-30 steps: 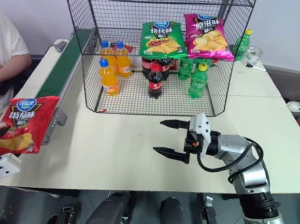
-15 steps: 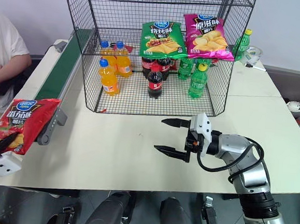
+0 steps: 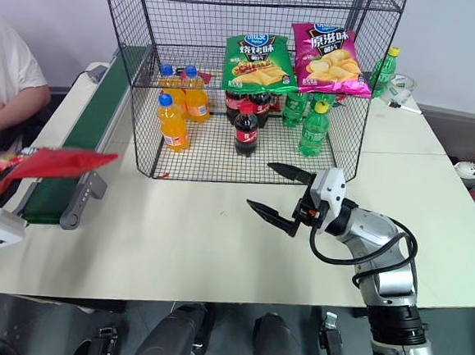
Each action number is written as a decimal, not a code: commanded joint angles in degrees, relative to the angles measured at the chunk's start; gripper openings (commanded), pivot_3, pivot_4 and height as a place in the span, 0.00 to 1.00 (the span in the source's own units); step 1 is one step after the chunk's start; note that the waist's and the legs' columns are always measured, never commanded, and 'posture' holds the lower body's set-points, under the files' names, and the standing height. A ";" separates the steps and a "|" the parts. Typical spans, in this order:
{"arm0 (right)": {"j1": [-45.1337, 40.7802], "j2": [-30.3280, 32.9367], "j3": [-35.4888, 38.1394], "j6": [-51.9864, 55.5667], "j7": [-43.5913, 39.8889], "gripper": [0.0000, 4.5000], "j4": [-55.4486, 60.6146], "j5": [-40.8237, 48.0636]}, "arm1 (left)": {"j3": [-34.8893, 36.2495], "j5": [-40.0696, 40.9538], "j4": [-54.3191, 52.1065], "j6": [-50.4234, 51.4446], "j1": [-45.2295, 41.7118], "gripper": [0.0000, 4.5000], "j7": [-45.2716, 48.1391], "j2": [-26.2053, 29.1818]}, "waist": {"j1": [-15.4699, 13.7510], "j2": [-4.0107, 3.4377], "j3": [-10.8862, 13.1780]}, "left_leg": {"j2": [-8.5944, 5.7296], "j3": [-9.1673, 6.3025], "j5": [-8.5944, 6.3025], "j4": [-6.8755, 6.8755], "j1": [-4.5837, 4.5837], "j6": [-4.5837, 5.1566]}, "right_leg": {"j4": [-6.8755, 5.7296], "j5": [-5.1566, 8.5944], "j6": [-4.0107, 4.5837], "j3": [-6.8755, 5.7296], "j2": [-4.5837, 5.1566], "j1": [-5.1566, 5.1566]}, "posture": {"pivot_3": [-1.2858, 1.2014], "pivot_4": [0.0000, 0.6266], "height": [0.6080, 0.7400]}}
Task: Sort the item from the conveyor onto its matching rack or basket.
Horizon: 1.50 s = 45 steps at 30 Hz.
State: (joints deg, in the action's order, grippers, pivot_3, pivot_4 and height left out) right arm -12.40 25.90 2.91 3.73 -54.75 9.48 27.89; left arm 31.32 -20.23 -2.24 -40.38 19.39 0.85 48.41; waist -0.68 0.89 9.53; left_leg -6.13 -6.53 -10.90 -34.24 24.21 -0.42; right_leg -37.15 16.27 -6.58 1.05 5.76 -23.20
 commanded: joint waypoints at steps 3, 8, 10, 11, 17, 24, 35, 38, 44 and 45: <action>-0.42 -2.35 2.82 -1.24 5.61 1.00 3.74 1.27 | -3.05 4.03 -8.32 4.47 -9.29 0.03 4.31 0.41 | -0.06 -0.01 0.00 | 0.00 0.00 0.03 0.00 -0.05 0.01 | -0.01 0.00 0.00 -0.01 -0.04 0.01 | 0.52 0.24 1.00; -1.09 -3.72 4.03 -3.50 9.53 1.00 3.91 -0.42 | -14.96 -0.02 -9.58 9.05 -25.99 0.03 6.08 -3.72 | -0.04 -0.04 0.00 | -0.02 0.03 0.11 0.00 -0.14 0.07 | -0.03 -0.03 -0.04 0.01 -0.15 0.17 | 0.52 0.24 1.00; -0.99 -3.92 4.38 -3.47 10.41 1.00 4.37 0.04 | -20.06 -4.23 -5.46 10.24 -34.14 0.03 4.68 -6.60 | -0.17 -0.02 -0.01 | -0.03 0.03 0.14 0.00 -0.15 0.04 | -0.11 -0.09 -0.14 0.00 -0.19 0.16 | 0.52 0.24 1.00; -0.98 -4.02 4.38 -3.79 10.88 1.00 4.45 -0.24 | -21.42 -5.55 -3.17 10.32 -37.02 0.03 3.69 -7.80 | -0.04 -0.01 -0.01 | -0.03 -0.01 0.17 0.00 -0.18 0.01 | -0.14 -0.13 -0.20 -0.04 -0.21 0.21 | 0.52 0.24 1.00; -0.50 -4.08 3.60 -4.13 12.49 1.00 5.14 -0.96 | -29.64 -13.68 12.53 9.55 -53.17 0.03 -4.47 -13.18 | 0.62 -0.02 -0.01 | -0.03 0.04 0.20 0.02 -0.27 -0.01 | -0.30 -0.15 -0.22 0.03 -0.24 0.19 | 0.52 0.24 1.00; -1.60 -3.71 3.05 -3.94 12.81 1.00 4.83 -1.51 | -37.88 -25.14 31.74 13.13 -67.90 0.03 -19.00 -14.92 | 0.32 0.03 0.00 | -0.07 0.04 0.22 -0.01 -0.27 -0.02 | -0.36 -0.17 -0.26 0.03 -0.24 0.20 | 0.52 0.24 1.00; -3.44 -4.59 2.55 -5.41 14.56 1.00 3.06 -4.03 | -51.03 -32.22 64.63 19.55 -85.81 0.03 -33.03 -18.56 | 0.35 0.16 0.09 | -0.10 0.03 0.24 -0.04 -0.23 -0.03 | -0.40 -0.17 -0.32 0.00 -0.25 0.17 | 0.52 0.24 1.00; -3.49 -4.75 2.55 -5.63 15.09 1.00 2.87 -4.50 | -53.31 -32.19 69.06 19.50 -87.85 0.03 -35.26 -19.88 | 0.40 0.20 0.11 | -0.09 0.03 0.24 -0.04 -0.21 -0.04 | -0.42 -0.17 -0.33 0.00 -0.25 0.14 | 0.52 0.24 1.00; -3.32 -4.54 2.13 -5.38 15.14 1.00 3.20 -4.64 | -56.83 -31.24 75.54 20.87 -89.75 0.03 -33.56 -23.96 | 0.13 0.23 0.13 | -0.10 0.03 0.24 -0.34 0.08 -0.03 | -0.54 -0.17 -0.33 -0.03 -0.26 -0.02 | 0.52 0.24 1.00; -3.41 -4.54 2.07 -5.36 15.17 1.00 3.20 -4.70 | -57.16 -31.08 75.81 20.35 -89.82 0.03 -33.16 -24.32 | 0.14 0.23 0.13 | -0.10 0.03 0.23 -0.39 0.10 -0.02 | -0.55 -0.17 -0.34 -0.04 -0.26 -0.02 | 0.52 0.24 1.00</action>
State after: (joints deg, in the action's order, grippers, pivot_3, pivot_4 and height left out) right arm -14.88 21.45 4.78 -0.47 -39.76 11.35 23.19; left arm -25.20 -52.29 73.31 -19.32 -69.30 -32.61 24.24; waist -0.54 1.13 9.65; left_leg -6.23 -6.50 -10.68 -34.70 24.32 -0.43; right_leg -37.72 16.09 -6.93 1.02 5.50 -23.22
